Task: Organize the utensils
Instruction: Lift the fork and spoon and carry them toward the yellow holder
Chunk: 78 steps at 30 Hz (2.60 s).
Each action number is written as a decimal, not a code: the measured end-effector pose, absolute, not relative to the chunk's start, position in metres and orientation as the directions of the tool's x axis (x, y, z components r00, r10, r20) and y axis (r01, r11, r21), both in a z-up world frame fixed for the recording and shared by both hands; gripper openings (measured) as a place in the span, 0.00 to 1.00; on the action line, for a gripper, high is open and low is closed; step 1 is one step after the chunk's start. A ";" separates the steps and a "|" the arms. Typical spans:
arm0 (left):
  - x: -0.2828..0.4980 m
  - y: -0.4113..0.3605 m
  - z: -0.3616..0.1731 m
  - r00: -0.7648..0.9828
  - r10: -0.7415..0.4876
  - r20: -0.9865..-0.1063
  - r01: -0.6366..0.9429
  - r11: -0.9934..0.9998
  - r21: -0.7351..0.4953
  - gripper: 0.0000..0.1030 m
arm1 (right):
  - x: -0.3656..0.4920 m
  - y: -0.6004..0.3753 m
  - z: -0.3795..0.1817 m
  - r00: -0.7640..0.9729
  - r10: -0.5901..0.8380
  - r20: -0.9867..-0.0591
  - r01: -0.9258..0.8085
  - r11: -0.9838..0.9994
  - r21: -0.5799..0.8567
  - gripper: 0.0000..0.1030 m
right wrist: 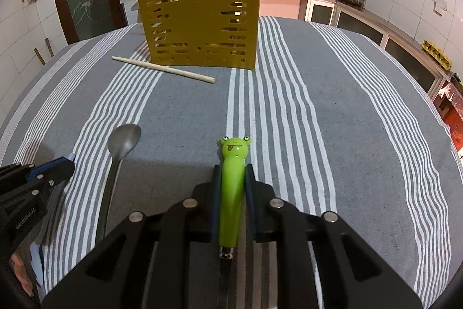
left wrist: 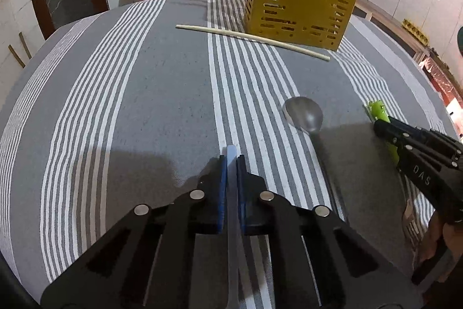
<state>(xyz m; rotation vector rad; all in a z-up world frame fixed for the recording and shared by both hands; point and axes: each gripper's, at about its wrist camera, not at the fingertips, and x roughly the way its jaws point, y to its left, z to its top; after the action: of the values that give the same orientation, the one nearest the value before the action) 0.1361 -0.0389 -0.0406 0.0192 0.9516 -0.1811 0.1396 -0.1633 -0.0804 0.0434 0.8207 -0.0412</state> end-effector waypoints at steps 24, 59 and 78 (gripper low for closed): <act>0.127 -0.010 0.005 0.730 -0.141 -0.669 0.081 0.989 -0.120 0.06 | 0.106 -0.177 -0.036 0.805 0.001 -0.593 0.082 0.990 0.112 0.16; 0.118 0.000 0.061 0.873 -0.175 -0.456 0.141 0.984 -0.107 0.05 | 0.089 -0.171 0.011 0.909 -0.060 -0.413 0.111 0.989 0.102 0.16; 0.139 -0.002 0.087 0.901 -0.201 -0.385 0.178 0.979 -0.097 0.05 | 0.104 -0.168 0.032 0.925 -0.081 -0.371 0.115 0.991 0.071 0.15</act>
<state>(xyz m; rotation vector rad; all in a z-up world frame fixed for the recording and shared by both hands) 0.1387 -0.0018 0.0873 -0.0597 0.4049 -0.1962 0.1043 -0.1679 0.0316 0.0926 0.3767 -0.1009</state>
